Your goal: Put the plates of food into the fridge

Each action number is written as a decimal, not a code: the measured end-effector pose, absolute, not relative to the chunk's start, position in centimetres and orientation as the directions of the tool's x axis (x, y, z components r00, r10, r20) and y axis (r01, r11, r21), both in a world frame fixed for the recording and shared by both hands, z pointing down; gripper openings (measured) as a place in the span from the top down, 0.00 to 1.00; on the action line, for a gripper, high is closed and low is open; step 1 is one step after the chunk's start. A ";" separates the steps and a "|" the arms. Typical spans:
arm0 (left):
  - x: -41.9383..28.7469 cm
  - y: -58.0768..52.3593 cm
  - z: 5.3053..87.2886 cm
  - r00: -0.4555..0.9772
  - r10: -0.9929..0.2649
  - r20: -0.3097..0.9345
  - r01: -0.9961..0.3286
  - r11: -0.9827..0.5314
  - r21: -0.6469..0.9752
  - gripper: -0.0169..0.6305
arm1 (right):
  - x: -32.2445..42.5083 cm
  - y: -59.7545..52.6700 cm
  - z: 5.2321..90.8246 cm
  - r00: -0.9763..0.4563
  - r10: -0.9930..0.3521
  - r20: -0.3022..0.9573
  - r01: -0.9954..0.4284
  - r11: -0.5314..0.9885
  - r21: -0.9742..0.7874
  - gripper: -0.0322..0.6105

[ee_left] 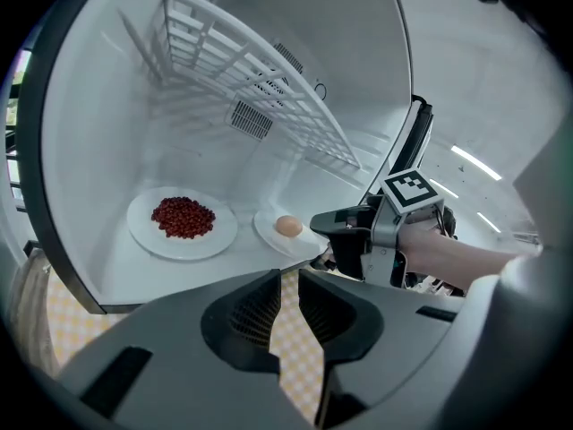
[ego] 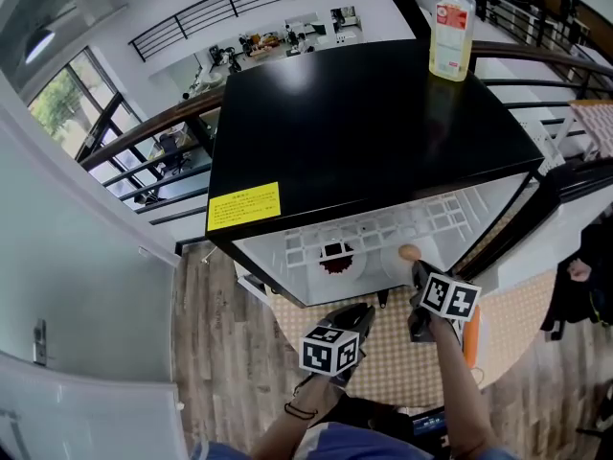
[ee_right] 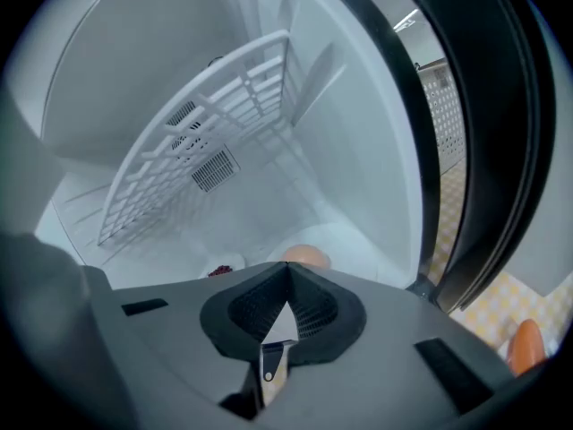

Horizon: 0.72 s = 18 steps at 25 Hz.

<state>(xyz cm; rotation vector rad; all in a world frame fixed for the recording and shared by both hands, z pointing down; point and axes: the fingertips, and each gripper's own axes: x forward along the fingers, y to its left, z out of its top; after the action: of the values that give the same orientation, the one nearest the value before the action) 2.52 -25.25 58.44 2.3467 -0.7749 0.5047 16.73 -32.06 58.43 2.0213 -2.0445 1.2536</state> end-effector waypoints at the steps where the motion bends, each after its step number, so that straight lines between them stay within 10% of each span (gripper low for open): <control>1: 2.7 -25.0 58.2 0.760 -0.403 0.510 -0.630 -0.648 0.428 0.87 | 16.7 -31.6 58.1 -0.173 -0.841 0.513 -0.841 -0.145 -0.522 0.93; 18: 4.6 -15.6 52.7 0.815 -0.421 0.399 -0.574 -0.684 0.450 0.87 | 13.9 -15.7 53.6 -0.320 -0.837 0.443 -0.806 -0.005 -0.592 0.93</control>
<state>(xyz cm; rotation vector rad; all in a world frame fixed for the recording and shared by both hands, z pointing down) 4.60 -15.56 52.65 2.4244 -0.7314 0.3552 13.85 -15.74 53.55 1.8528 -2.2428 1.2837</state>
